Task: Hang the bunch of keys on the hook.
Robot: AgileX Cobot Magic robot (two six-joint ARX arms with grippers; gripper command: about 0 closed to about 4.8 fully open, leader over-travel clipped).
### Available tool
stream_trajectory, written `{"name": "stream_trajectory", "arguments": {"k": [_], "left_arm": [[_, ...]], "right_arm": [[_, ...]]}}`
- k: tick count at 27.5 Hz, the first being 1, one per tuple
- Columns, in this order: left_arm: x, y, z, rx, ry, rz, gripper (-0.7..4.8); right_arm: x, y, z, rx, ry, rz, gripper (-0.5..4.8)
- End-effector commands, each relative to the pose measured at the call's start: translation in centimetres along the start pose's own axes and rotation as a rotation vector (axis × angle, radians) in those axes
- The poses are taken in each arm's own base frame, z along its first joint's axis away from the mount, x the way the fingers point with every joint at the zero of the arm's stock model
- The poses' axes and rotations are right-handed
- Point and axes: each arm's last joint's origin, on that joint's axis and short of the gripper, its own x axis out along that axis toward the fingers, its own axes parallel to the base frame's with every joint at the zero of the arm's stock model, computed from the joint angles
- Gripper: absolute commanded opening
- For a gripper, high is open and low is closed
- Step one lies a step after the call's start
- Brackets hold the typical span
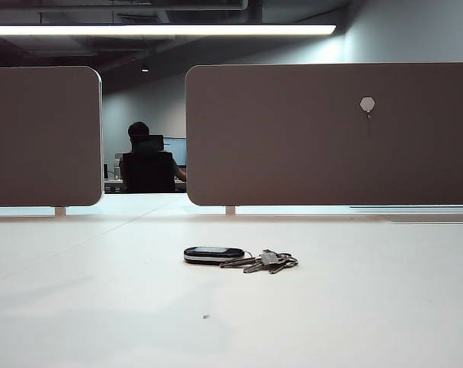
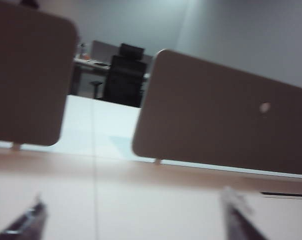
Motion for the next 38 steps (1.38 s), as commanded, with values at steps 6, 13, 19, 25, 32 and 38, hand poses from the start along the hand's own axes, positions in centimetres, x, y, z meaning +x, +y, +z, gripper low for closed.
{"name": "stream_trajectory", "arguments": {"k": [6,13,19,25,32,38], "left_arm": [[3.0,-1.6,3.9,0.076,0.108,-0.198,4.79],[8.4,-2.9,3.0,0.196,0.3,-0.238,4.79],[10.4,-3.6,0.4,0.181,0.432,-0.262,4.79],[10.8,-4.2,-0.5,0.185,0.471,-0.265,4.79],[10.7,-4.1,-0.6,0.184,0.487,-0.262,4.79],[10.7,-4.1,-0.6,0.184,0.491,-0.259,4.79]], "right_arm": [[4.0,0.0,1.5,-0.195,0.136,0.227,3.41],[8.4,2.5,0.3,-0.372,0.226,0.409,3.41],[11.4,6.3,-2.4,-0.453,0.291,0.479,3.41],[14.5,8.6,-5.9,-0.448,0.299,0.564,3.41],[16.6,10.3,-9.4,-0.437,0.402,0.68,3.41],[16.4,10.9,-10.6,-0.444,0.469,0.717,3.4]]}}
